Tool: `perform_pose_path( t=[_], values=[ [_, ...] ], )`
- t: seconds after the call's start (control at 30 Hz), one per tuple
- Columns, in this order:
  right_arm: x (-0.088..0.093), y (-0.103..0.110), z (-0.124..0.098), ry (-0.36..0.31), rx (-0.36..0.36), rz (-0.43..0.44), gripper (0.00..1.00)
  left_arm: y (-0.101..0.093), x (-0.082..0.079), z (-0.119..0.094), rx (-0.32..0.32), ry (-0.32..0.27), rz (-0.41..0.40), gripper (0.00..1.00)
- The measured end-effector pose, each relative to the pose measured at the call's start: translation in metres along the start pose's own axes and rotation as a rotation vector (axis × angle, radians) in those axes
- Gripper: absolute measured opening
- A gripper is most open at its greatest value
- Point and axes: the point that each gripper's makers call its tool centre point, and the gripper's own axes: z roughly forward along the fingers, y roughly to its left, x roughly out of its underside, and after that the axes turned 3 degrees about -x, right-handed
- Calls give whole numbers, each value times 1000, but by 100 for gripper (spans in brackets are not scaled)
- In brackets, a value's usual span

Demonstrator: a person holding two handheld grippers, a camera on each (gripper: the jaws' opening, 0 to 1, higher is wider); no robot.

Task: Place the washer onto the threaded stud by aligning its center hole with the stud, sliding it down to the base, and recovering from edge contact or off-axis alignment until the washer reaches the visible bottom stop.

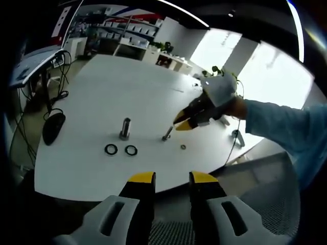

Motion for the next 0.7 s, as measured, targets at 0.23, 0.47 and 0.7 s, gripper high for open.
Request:
perform_pose_path(
  t=[0.23, 0.47, 0.7],
  values=[
    [-2, -2, 2, 5, 7, -27, 14, 0, 0, 0, 0, -2, -1, 24],
    [-5, 0, 4, 16, 13, -71, 14, 0, 0, 0, -1, -2, -1, 24],
    [-5, -1, 7, 34, 26, -115, 14, 0, 0, 0, 0, -4, -1, 24]
  ],
)
